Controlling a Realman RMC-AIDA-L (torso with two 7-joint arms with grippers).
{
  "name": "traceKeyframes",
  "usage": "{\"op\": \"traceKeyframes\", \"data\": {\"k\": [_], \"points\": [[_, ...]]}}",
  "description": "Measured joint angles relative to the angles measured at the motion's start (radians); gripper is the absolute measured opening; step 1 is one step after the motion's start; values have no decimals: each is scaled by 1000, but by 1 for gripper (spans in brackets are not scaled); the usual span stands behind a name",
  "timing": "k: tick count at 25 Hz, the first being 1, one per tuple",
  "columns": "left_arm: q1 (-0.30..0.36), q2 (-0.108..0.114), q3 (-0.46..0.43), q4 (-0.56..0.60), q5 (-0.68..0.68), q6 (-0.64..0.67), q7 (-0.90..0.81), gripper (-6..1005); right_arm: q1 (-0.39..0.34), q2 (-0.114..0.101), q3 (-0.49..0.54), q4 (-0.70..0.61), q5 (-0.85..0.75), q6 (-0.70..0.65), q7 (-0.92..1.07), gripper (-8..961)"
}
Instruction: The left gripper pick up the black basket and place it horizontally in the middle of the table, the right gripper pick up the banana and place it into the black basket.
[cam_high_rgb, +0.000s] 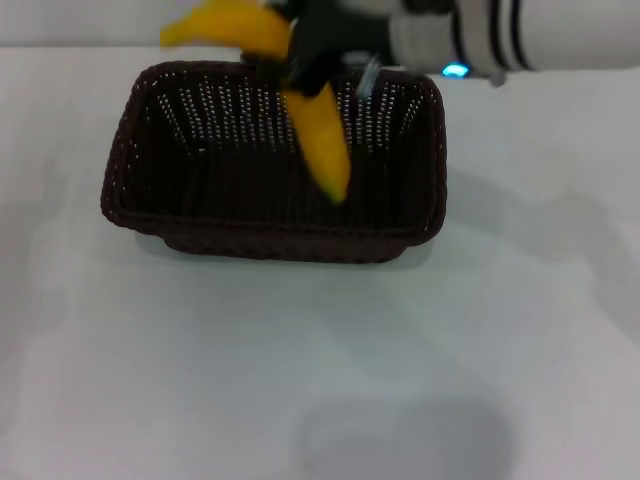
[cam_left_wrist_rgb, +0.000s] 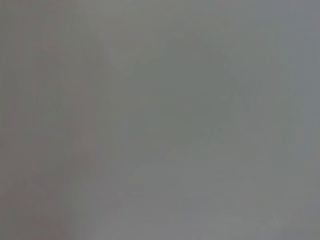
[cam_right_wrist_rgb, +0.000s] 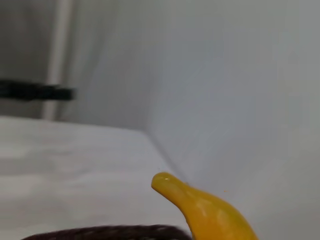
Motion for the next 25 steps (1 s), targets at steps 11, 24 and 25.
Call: {"op": "traceKeyframes", "data": {"k": [11,24,25], "points": [[-1,1,0,3,0,-5,0,786,34,5,-46,-55,34,18,-34,638],[12,0,-6,2,-2,-11,2,786,-158,2,6,119,73,-35,-57,827],[14,0,-7,2,-7,-11,6,786,-192,1,20,135,112,-55,-79,828]]}}
